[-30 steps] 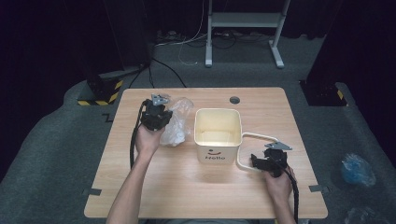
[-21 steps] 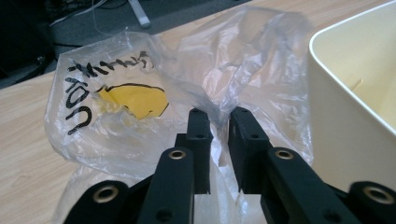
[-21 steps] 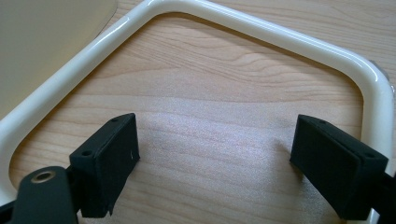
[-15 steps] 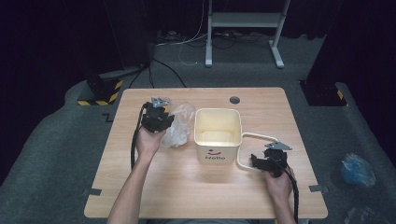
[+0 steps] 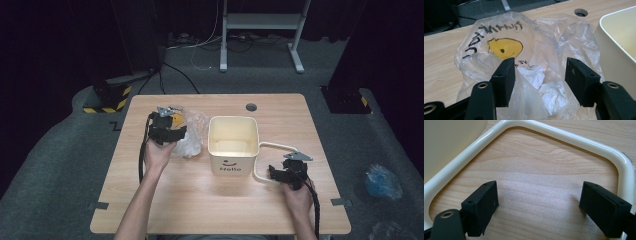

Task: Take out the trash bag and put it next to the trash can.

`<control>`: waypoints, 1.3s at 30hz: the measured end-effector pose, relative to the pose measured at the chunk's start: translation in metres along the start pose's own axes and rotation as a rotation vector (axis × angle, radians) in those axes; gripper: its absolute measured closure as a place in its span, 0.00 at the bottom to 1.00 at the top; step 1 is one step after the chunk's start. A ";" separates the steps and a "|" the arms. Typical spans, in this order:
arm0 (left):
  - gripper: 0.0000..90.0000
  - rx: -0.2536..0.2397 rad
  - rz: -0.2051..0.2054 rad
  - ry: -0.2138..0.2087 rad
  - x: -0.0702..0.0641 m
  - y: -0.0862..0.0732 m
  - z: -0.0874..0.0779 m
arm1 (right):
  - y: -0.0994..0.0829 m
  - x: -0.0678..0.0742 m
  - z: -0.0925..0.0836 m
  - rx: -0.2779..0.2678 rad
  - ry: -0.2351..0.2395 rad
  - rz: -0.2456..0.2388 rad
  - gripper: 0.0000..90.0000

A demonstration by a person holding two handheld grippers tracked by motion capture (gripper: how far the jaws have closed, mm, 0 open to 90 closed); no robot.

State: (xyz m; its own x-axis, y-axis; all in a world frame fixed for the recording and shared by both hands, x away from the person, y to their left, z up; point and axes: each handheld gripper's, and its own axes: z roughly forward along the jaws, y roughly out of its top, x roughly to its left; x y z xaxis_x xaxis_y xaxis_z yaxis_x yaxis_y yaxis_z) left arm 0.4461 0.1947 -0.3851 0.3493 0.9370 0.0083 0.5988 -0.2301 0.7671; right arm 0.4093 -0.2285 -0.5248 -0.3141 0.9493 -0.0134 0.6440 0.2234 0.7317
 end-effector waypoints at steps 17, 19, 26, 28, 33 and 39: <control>0.32 -0.048 -0.047 -0.010 0.005 -0.005 -0.022 | 0.000 0.000 0.000 0.000 0.000 0.000 0.17; 0.31 -0.052 -0.046 -0.010 0.005 -0.005 -0.024 | 0.000 0.000 0.000 0.000 0.000 0.001 0.17; 0.30 -0.056 -0.074 -0.016 0.007 -0.010 -0.028 | 0.000 0.000 0.000 0.000 0.000 0.000 0.17; 0.30 -0.064 -0.085 -0.021 0.008 -0.011 -0.030 | 0.000 0.000 0.000 0.000 0.000 0.000 0.17; 0.30 -0.074 -0.100 -0.013 0.011 -0.015 -0.036 | 0.000 0.000 0.000 0.000 0.000 0.001 0.17; 0.30 -0.082 -0.107 -0.009 0.014 -0.021 -0.040 | 0.000 0.000 0.000 0.000 0.000 0.000 0.17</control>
State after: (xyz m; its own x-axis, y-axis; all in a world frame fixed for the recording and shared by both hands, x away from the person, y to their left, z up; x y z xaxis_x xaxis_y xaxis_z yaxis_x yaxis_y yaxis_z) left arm 0.4094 0.2231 -0.3753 0.2930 0.9526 -0.0820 0.5725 -0.1061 0.8130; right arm 0.4093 -0.2285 -0.5248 -0.3139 0.9494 -0.0129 0.6443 0.2230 0.7316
